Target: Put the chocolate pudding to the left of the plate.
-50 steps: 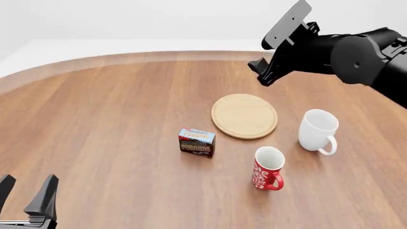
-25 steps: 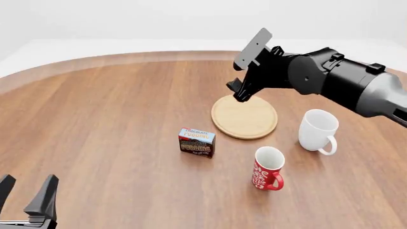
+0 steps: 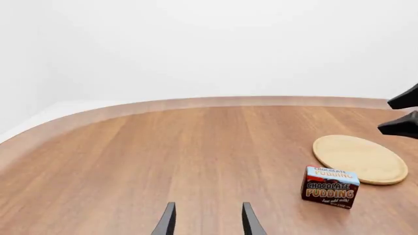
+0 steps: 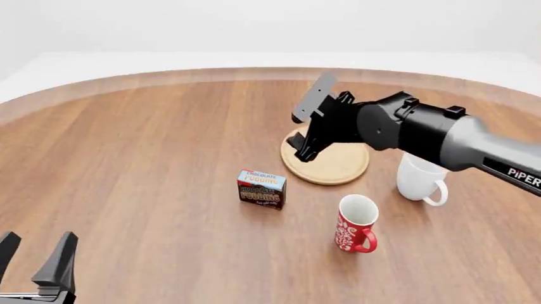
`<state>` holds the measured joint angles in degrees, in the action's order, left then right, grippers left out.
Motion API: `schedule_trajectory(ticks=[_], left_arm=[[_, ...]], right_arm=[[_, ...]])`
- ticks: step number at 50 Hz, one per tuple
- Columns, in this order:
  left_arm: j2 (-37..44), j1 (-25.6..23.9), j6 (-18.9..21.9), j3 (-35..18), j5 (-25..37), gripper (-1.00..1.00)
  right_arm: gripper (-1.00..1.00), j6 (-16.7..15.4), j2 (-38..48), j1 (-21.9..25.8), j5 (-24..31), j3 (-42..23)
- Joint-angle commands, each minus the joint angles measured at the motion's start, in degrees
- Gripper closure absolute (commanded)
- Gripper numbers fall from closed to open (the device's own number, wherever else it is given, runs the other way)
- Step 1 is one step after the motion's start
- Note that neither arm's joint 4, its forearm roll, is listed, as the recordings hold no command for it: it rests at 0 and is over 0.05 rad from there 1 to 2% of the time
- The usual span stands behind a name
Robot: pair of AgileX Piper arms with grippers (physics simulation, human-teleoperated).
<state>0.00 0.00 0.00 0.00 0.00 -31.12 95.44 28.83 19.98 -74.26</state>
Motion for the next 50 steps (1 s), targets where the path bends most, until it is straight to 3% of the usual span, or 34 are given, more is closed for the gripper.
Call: schedule_trajectory(ticks=[1,50], left_arm=[[0.0,0.0,0.0,0.0,0.0,-1.00],[0.0,0.0,0.0,0.0,0.0,-1.00]], right_arm=[[-1.00,0.7,1.9,1.2,-1.0,0.5],[-1.00,5.1,8.4,6.4,-6.5,2.0]])
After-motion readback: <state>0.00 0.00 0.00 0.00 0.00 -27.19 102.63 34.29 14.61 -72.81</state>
